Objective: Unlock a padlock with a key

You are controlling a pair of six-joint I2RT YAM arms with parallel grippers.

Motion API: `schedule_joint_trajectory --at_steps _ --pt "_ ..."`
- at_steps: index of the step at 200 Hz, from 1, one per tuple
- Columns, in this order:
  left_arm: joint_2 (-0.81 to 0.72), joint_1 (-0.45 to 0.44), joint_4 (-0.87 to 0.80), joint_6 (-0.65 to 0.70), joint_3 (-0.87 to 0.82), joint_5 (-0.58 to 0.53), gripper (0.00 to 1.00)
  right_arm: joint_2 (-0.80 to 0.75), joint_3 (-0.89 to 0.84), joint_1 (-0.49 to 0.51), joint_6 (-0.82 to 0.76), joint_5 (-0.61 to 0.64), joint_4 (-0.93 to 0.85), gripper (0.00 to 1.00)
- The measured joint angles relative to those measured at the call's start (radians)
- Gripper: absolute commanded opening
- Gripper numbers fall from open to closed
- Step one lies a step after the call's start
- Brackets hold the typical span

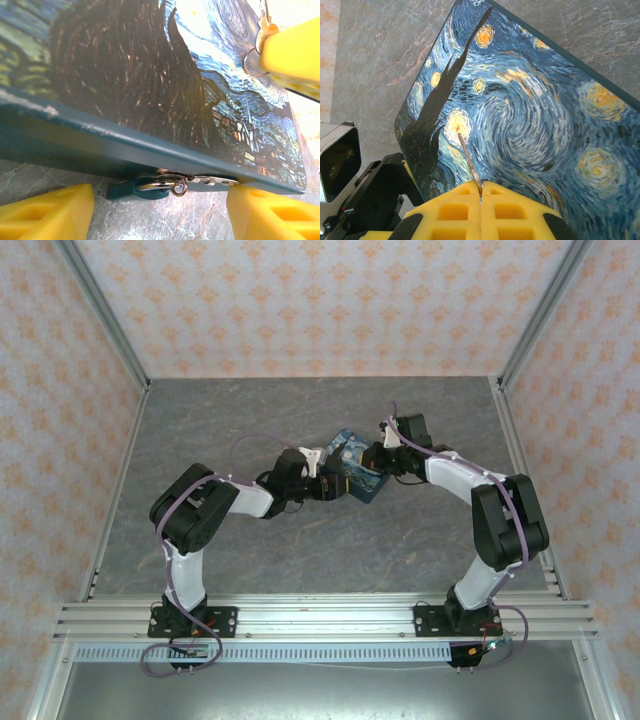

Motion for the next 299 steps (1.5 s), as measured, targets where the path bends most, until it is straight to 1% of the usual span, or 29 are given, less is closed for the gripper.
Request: schedule_joint_trajectory --at_steps 26,66,102,148,221,268,299 --pt "0.000 0.000 0.007 0.019 -0.009 -0.013 0.66 0.005 0.005 0.000 -0.006 0.000 0.000 0.00" --pt "-0.004 -0.023 -0.013 0.095 -0.010 -0.077 0.65 0.005 0.005 0.000 -0.008 0.003 0.000 0.00" --pt "-0.006 -0.055 -0.079 0.167 0.015 -0.155 0.63 0.005 0.005 0.000 -0.010 0.003 0.000 0.00" --pt "-0.005 -0.080 -0.170 0.219 0.058 -0.215 0.60 0.005 0.005 0.000 -0.010 0.003 0.000 0.00" --pt "0.012 -0.095 -0.254 0.275 0.124 -0.241 0.54 0.005 0.005 0.000 -0.015 0.003 0.000 0.00" --pt "0.035 -0.095 -0.278 0.297 0.150 -0.240 0.49 0.005 0.005 0.000 -0.018 0.003 0.000 0.00" --pt "0.036 -0.095 -0.279 0.301 0.150 -0.240 0.42 0.005 0.005 0.000 -0.018 0.003 0.000 0.00"
